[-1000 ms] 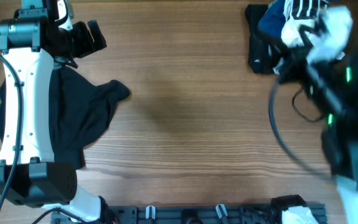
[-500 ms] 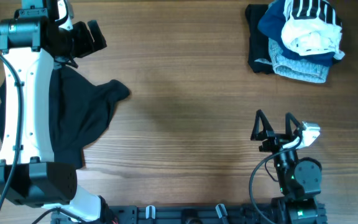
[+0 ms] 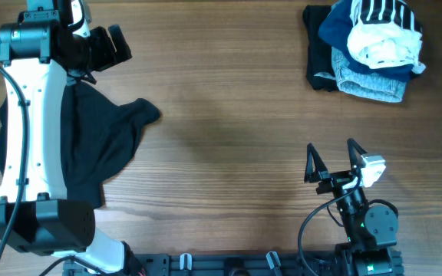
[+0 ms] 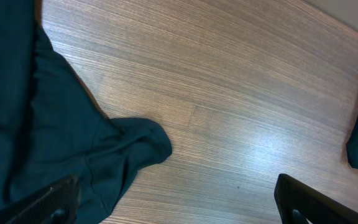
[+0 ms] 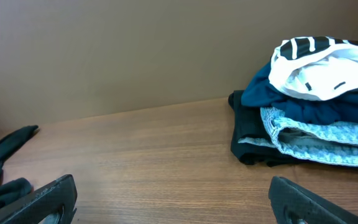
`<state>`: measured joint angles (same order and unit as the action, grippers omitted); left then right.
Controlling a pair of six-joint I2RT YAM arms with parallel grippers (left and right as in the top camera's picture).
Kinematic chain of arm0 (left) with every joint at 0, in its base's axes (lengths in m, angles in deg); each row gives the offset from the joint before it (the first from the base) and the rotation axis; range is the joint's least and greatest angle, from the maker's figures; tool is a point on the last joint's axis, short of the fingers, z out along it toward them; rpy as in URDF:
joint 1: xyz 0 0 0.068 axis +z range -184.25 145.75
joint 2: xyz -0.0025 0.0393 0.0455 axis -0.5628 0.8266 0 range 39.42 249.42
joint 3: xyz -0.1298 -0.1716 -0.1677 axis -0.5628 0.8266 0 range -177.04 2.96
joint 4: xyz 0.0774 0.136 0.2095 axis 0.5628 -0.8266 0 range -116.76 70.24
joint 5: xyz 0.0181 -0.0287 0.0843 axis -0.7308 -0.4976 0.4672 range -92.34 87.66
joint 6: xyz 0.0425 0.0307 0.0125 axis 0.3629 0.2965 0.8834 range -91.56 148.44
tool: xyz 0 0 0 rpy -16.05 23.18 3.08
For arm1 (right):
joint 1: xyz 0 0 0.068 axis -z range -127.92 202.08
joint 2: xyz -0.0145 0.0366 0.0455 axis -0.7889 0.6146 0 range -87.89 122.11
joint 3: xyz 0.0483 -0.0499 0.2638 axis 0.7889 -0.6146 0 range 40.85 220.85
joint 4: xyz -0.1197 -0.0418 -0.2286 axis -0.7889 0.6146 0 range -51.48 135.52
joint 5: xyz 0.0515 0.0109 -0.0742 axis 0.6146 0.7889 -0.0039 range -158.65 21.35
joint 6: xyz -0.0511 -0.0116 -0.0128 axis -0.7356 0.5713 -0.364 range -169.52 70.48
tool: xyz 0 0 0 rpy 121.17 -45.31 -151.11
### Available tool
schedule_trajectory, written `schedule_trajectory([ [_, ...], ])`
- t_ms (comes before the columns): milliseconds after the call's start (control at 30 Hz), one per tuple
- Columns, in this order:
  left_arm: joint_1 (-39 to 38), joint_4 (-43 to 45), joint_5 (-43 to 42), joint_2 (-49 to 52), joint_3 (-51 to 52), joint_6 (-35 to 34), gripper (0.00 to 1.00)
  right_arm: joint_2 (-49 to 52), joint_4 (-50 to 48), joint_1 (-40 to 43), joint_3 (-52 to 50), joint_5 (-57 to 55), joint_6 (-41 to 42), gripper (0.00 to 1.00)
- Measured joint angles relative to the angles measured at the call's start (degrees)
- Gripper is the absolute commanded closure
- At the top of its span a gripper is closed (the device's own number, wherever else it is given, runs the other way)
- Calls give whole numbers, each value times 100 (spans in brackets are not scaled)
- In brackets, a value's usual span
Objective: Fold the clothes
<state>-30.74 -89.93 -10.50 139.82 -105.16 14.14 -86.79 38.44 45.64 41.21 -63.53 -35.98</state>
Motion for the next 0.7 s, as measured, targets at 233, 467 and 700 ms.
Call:
schedule_trajectory([
  [233,0,0,0,0,0,2,0,0,0,0,0,0,0,0],
  [467,0,-7,96,0,0,4,0,0,0,0,0,2,0,0],
  [700,-20,212,236,-140,79,2,0,0,0,0,0,2,0,0],
])
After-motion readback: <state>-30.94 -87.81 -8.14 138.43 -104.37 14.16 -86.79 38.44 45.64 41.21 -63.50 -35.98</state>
